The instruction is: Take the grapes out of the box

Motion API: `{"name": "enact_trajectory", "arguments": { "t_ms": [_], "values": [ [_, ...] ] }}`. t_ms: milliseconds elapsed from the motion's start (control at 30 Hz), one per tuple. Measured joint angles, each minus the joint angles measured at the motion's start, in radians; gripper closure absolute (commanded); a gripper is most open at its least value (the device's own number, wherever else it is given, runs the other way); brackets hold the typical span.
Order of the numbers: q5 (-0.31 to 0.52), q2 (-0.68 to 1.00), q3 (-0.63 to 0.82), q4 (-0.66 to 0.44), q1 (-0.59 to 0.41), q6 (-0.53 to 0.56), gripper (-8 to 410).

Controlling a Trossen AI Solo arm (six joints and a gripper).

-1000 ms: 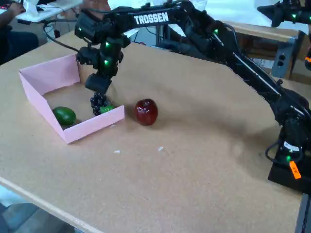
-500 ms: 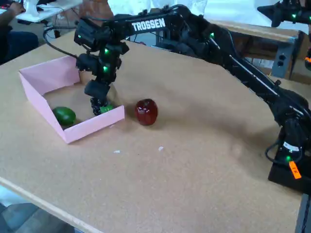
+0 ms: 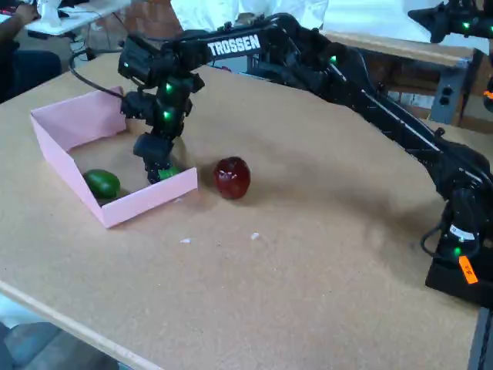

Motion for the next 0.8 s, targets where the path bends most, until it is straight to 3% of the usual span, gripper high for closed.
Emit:
{"name": "enact_trajectory", "arguments": {
  "t_ms": [800],
  "values": [
    [-0.006, 0.03, 0.003, -0.02, 0.002, 0.008, 280]
  ]
}}
